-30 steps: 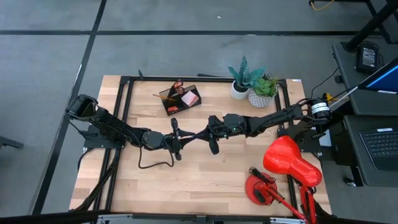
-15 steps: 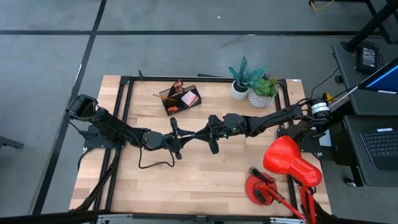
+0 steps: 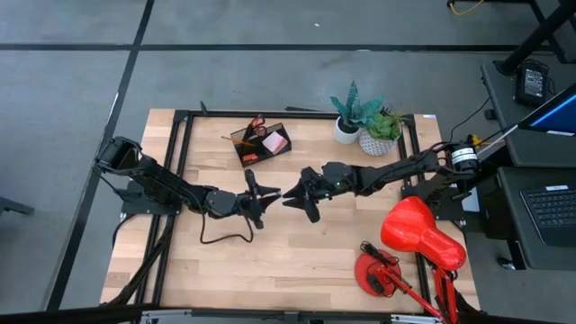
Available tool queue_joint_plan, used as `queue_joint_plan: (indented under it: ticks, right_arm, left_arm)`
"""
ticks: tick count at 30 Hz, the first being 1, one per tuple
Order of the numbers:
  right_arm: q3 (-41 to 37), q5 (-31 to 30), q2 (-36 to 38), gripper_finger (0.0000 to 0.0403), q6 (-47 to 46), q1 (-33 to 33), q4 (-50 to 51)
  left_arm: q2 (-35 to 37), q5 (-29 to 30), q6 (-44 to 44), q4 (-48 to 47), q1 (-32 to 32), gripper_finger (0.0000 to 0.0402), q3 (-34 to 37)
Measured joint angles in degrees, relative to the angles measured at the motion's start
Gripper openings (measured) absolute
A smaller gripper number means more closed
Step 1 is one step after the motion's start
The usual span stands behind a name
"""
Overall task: Pick and place office supplies into organizer
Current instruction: Put the blue binder clip into the desk organizer
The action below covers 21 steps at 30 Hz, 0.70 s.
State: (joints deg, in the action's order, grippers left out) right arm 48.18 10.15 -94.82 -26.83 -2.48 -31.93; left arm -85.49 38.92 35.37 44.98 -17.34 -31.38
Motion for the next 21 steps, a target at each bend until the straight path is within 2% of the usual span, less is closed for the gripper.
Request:
queue_joint_plan:
  ticks: [6, 14, 17, 21]
  right_arm:
    - [0.0, 0.4, 0.1, 0.0149, 0.2, 1.9, 6.5]
    - [0.0, 0.2, 0.1, 0.0143, 2.0, 2.6, 10.2]
    - [-0.1, 0.0, 0.1, 0.0114, 4.5, 2.6, 11.8]
    - [-0.1, 0.0, 0.1, 0.0042, 6.8, 2.6, 12.7]
  left_arm:
    - [0.9, 5.8, 1.1, -0.2, -0.8, 0.0066, 0.0]
    - [3.3, 6.7, 0.7, -2.2, -0.6, 0.0066, 0.0]
    - [4.4, 6.7, -2.5, -5.2, 0.5, 0.0066, 0.0]
    - [6.4, 6.6, -7.5, -11.0, 2.4, 0.0066, 0.0]
